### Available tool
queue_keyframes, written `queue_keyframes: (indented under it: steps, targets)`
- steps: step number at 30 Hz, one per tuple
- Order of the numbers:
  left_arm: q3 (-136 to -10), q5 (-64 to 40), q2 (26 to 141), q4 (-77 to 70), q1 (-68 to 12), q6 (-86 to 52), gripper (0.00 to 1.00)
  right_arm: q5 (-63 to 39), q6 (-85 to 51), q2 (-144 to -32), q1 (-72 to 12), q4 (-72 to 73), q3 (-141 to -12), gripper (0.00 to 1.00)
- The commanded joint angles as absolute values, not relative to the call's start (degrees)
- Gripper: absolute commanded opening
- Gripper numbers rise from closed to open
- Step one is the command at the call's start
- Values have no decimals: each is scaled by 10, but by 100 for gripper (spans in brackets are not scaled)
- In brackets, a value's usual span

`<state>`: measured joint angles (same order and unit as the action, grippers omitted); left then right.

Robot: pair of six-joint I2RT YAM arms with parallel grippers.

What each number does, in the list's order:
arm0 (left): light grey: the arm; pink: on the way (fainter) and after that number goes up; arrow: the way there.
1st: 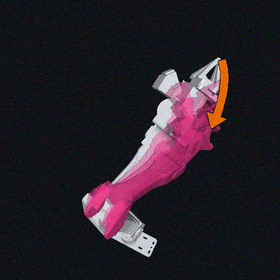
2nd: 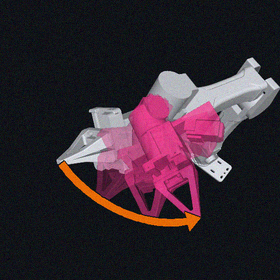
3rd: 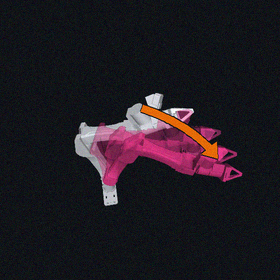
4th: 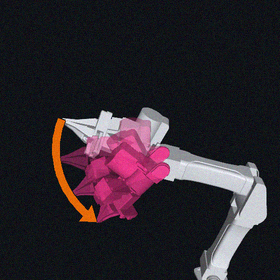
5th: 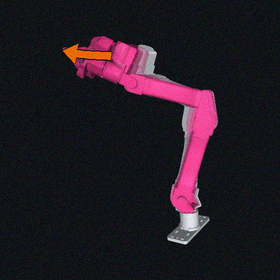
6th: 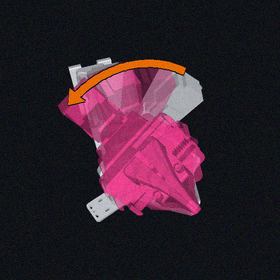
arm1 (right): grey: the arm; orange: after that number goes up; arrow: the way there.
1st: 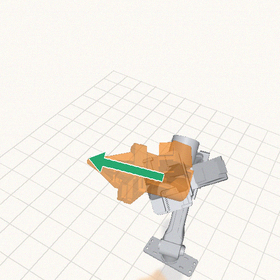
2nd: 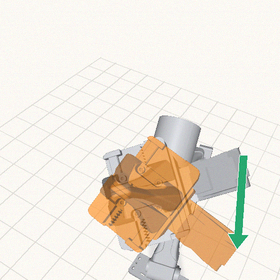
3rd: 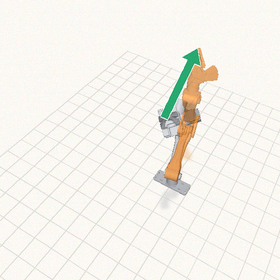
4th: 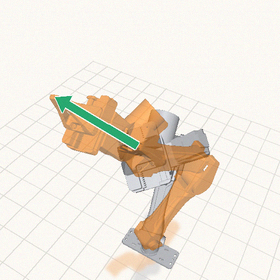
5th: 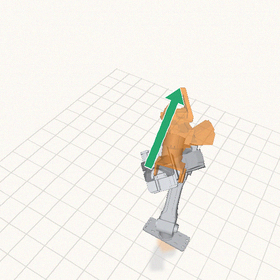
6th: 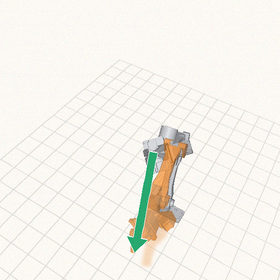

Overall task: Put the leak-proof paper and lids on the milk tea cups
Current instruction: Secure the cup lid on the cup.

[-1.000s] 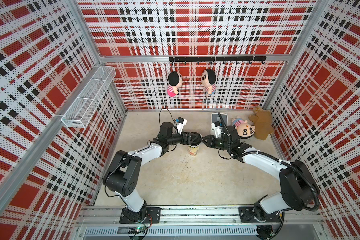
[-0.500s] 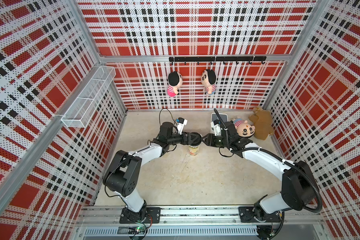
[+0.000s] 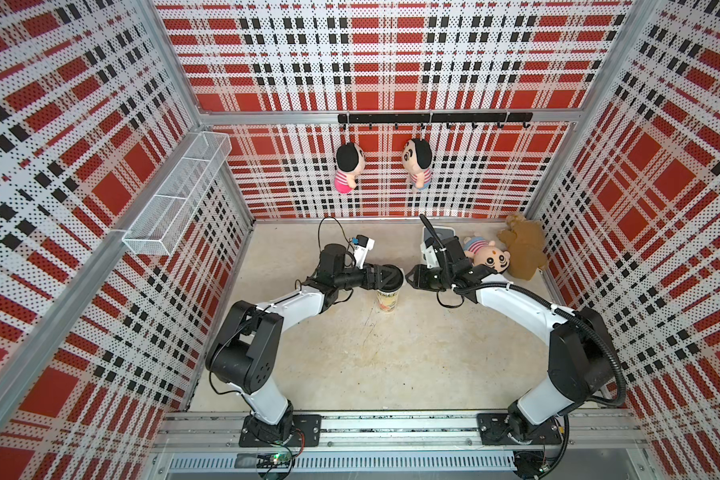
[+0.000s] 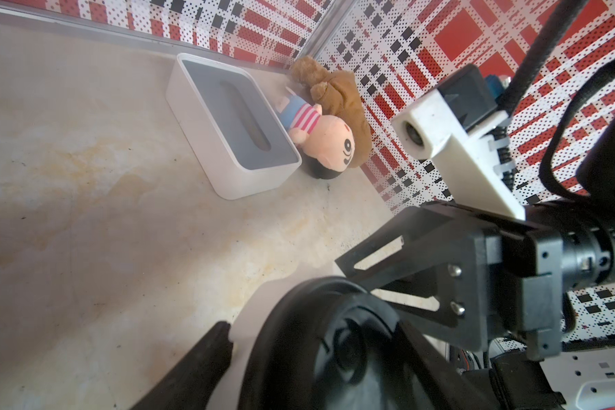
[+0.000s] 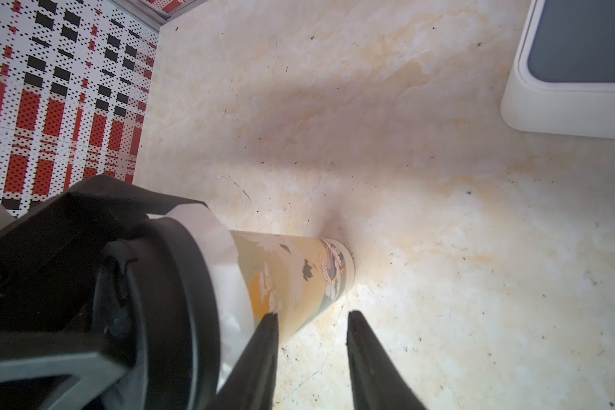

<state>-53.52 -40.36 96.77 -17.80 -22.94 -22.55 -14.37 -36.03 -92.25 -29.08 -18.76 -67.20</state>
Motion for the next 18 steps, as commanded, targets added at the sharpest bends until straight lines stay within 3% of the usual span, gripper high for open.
queue_keyframes:
  steps: [1,18]
  targets:
    - [-485,-351,1028,-4,-234,-166,73,-124,-349,-899,-284,-195,-696,37]
    - [-485,-349,1028,-4,-236,-165,73,-182,-351,-912,-295,-126,-672,40]
